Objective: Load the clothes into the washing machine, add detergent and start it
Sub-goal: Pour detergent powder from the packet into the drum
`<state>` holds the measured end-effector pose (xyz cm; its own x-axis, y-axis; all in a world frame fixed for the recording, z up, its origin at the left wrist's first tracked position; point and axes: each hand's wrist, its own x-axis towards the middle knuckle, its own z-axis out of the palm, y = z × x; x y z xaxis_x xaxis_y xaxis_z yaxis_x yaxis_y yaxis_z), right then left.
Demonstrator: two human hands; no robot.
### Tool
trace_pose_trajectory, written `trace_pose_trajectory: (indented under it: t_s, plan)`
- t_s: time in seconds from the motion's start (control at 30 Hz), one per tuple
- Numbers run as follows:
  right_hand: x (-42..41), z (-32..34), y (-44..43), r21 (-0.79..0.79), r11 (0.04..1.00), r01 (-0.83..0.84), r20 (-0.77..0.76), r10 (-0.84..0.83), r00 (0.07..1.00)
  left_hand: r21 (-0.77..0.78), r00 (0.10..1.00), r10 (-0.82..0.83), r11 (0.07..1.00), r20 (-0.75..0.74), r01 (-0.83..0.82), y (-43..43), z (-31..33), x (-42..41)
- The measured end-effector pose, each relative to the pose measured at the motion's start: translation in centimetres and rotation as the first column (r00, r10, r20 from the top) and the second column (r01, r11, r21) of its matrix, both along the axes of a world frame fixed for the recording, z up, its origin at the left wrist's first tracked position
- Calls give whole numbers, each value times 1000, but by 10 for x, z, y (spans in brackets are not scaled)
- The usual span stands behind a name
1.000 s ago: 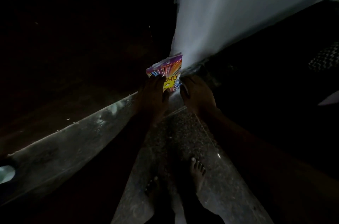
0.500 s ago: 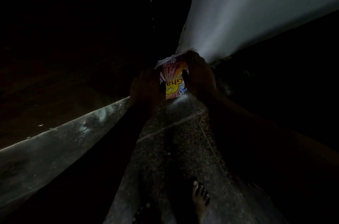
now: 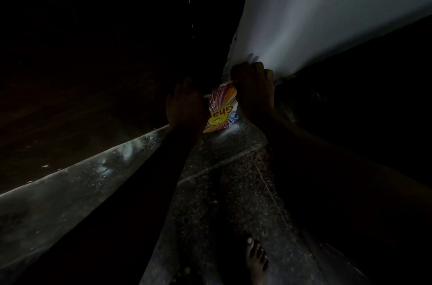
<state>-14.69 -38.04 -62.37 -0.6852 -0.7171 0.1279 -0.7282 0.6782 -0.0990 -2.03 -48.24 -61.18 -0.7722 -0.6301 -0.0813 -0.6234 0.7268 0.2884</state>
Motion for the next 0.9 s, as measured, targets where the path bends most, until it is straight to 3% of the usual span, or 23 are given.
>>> trace_pose_trajectory:
  t_s: [0.1, 0.33, 0.43, 0.63, 0.9]
  plan:
    - [11, 8, 9, -14, 1000, 1, 47, 0, 999, 16, 998, 38, 999, 42, -39, 7, 2, 7]
    - [53, 53, 53, 43, 996, -83, 131, 77, 988, -16, 988, -54, 998, 145, 57, 33, 33, 50]
    - [72, 83, 70, 18, 1000, -11, 192, 8, 981, -33, 980, -125, 991, 152, 132, 41, 63, 63]
    - [106, 164, 120, -49, 991, 121, 228, -107, 968, 35, 966, -247, 969, 71, 245, 69, 146, 80]
    - [167, 278, 182, -114, 950, 292, 231, -261, 938, -42, 898, -426, 904, -107, 425, 119, 260, 123]
